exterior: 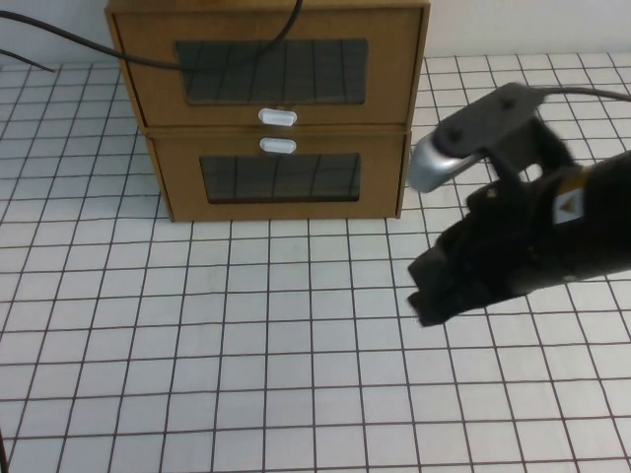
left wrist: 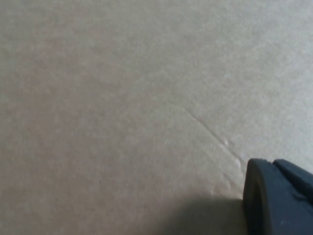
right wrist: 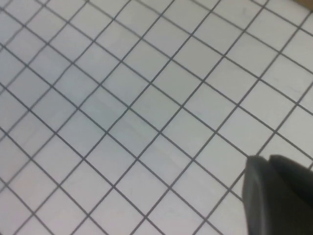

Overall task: Open the shoe box
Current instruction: 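Pull the top drawer of the cardboard box fully open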

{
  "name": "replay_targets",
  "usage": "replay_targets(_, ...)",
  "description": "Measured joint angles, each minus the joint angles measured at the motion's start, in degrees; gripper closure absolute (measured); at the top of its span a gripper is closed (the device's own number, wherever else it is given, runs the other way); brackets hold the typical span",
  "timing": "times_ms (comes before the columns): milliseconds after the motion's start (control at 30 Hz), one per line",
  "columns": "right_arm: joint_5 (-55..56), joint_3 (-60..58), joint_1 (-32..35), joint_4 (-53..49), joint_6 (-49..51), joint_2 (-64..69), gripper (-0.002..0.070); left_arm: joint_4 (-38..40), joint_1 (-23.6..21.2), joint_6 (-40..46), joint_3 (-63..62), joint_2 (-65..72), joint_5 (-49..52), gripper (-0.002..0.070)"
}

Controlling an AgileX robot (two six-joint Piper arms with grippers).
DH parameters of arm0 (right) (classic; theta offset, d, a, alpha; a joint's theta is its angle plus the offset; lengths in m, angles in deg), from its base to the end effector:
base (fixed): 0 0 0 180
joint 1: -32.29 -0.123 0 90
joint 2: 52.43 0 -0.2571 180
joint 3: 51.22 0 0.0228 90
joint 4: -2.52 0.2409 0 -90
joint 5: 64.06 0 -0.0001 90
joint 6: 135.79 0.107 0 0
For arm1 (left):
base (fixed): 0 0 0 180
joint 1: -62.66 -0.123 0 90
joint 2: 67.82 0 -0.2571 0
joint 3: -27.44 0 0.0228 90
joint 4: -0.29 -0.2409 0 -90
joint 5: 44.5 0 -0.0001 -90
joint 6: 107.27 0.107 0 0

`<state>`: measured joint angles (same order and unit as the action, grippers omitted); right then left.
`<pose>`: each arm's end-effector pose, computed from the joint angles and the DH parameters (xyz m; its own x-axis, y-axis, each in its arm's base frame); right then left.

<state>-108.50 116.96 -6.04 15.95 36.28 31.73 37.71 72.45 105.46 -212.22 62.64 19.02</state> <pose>0.2121 0.1899 0.2959 -0.6185 -0.4507 -0.6437 -0.6760 0.7227 0.1436 0.4403 -0.1351 0.3632 -0.4635 0.2844 -0.8392 0.6925 0.7071 -0.1428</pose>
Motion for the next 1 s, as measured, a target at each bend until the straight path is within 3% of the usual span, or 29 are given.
replay_targets(200,0.38,5.60,-14.80,-29.09,15.26,9.85,0.0689,0.00,0.00,-0.10,0.00,0.00,0.12,0.0679)
replay_targets(333,3.34,6.43,-20.32,-48.17,22.85,14.70,0.0689,0.00,0.00,-0.10,0.00,0.00,0.20,0.0679)
replay_targets(467,8.01,6.55,-21.55,-62.41,28.66,18.43,0.0650,0.00,0.00,-0.10,0.00,0.00,0.20,0.0679)
replay_targets(633,10.93,6.55,-21.55,-83.03,43.37,22.05,0.0493,0.00,0.00,-0.10,0.00,0.00,0.20,0.0679)
replay_targets(767,12.29,7.01,-21.55,-98.58,54.98,24.21,0.0433,0.00,0.00,-0.20,0.00,0.00,0.24,0.0679)
replay_targets(1000,14.82,12.99,-19.37,-107.07,60.49,29.53,0.0335,0.00,0.00,-0.41,0.00,0.00,0.34,0.0679)
